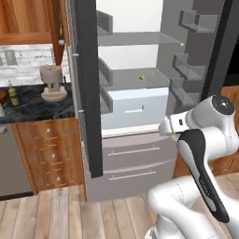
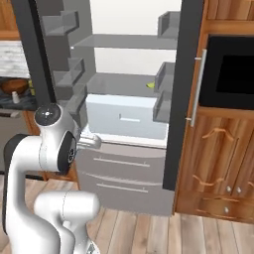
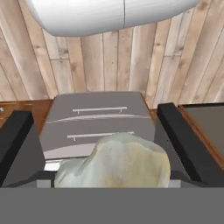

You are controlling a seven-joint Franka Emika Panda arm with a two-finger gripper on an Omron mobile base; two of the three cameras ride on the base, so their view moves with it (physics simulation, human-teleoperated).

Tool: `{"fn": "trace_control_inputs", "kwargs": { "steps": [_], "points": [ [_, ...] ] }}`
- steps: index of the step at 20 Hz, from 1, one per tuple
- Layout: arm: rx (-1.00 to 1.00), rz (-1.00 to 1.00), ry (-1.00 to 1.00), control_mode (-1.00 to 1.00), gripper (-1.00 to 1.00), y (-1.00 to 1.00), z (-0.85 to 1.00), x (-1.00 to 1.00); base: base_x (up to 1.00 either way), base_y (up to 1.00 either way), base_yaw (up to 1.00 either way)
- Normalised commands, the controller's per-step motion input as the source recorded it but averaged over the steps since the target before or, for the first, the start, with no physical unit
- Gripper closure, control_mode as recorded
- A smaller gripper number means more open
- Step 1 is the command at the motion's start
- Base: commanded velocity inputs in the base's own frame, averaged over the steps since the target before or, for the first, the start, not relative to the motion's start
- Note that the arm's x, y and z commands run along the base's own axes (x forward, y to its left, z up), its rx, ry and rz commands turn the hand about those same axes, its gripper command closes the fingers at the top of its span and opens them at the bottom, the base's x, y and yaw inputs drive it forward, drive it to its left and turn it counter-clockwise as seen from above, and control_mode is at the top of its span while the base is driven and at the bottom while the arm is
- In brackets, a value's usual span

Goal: Retrieve the bottle and the shaker from the cabinet and place them next to the mixing bowl on the counter. Then add garlic from the fridge to the mixing bowl.

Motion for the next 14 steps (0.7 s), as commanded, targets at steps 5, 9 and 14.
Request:
{"fn": "trace_control_inputs", "kwargs": {
  "steps": [5, 9, 14],
  "points": [
    [0.00, 0.00, 0.00, 1.00, 1.00, 0.00, 0.00, 0.00, -0.29, 0.57, -0.06],
    [0.00, 0.00, 0.00, 1.00, 1.00, 0.00, 0.00, 0.00, -0.21, 0.66, -0.14],
    [0.00, 0.00, 0.00, 1.00, 1.00, 0.00, 0.00, 0.00, -0.19, 0.63, -0.15]
  ]
}}
